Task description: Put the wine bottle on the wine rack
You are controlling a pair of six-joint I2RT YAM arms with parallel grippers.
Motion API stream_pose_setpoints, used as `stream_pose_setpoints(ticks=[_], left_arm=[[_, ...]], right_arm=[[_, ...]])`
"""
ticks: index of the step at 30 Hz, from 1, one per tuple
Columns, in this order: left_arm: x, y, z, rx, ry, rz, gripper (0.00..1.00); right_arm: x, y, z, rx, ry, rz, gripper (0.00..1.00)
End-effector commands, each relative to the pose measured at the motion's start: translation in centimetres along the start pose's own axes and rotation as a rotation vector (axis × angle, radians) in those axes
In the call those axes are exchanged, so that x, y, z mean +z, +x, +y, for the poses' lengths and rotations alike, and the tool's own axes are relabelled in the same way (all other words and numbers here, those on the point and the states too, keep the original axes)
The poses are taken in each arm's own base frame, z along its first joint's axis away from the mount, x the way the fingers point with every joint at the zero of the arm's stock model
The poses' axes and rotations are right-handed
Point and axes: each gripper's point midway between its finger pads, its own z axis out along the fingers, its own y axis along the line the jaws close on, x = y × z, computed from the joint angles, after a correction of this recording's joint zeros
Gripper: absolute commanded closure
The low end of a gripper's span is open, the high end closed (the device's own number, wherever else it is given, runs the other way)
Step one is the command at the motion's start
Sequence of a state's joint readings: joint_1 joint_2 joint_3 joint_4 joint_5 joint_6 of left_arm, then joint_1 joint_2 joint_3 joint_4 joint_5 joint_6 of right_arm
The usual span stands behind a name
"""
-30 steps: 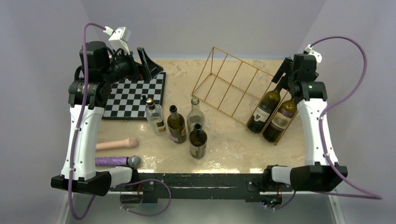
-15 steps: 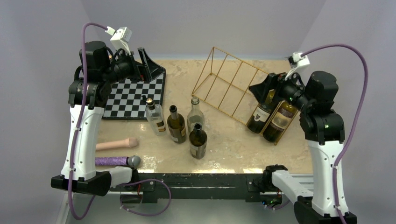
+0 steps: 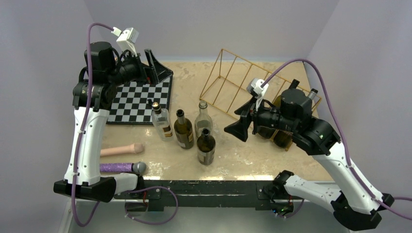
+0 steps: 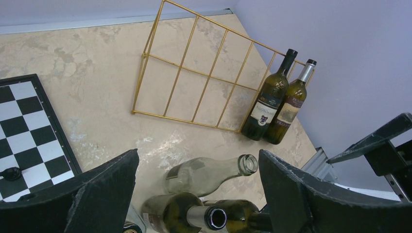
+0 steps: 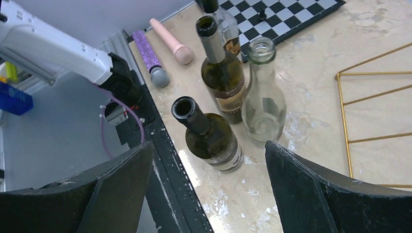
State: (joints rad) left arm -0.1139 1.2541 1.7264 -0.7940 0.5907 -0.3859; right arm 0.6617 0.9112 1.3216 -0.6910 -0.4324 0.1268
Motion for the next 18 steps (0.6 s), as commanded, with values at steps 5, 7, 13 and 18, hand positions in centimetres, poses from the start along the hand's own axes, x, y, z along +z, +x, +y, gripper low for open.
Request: stream_pose_setpoints(ticks=[5,7,13,18], left_arm=[[0.1,-1.0,-0.4,-0.012,0.008,-0.019,0.04],[0.2,-0.8,-0.3,-0.015,0.007,-0.015,0.04],[0.2,-0.1,0.0,-0.016,-0.002,-0.002,0.03],[0.2,0.2,0.5,-0.012,-0.021,0.005,0.04]], right_arm=[[3.3,0.2,0.9,-0.130,0.009,-0.023,0.12],[4.2,0.7,1.3,-0.147,-0.015,-0.010,0.13],[7.2,2.4,2.8,-0.182,-0.108,0.043,0.21],[9.2,4.4,3.2,-0.187,-0.150,0.094,0.23]])
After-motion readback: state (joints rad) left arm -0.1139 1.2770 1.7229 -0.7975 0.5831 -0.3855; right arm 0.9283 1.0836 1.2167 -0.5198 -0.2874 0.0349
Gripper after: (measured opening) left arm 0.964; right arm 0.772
